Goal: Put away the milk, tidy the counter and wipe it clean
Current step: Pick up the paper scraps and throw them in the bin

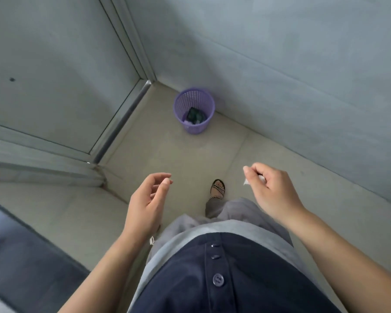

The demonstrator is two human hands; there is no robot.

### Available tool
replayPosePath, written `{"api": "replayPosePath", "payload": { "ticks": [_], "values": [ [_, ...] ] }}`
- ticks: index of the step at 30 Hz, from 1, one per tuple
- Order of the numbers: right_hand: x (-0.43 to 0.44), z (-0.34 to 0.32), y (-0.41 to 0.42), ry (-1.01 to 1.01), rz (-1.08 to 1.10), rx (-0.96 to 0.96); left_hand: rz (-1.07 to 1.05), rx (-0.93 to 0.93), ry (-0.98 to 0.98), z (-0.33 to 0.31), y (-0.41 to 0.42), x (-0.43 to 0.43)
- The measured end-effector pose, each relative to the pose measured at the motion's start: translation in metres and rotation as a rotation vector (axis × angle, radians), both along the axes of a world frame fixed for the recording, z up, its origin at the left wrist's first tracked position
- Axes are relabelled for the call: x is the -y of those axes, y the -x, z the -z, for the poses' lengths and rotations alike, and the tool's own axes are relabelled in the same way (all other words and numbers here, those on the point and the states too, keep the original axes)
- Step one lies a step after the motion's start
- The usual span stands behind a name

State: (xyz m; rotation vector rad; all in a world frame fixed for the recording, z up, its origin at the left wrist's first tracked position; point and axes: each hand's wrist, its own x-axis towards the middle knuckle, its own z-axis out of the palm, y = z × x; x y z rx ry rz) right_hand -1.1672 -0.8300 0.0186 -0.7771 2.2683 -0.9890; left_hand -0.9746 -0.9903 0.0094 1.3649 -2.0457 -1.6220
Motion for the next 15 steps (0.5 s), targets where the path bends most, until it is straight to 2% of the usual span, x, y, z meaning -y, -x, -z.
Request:
{"api": "replayPosePath", "payload": {
  "ticks": [5,15],
  "values": [
    [0.061,-0.002,0.082,0.015,0.021,-0.011,0.033,0.002,0.039,-0.007,0.083,0.057],
    [0.181,0.032,0.168,-0.079,-0.015,0.056,0.041,0.075,0.005,0.027,0.180,0.178]
  ]
}}
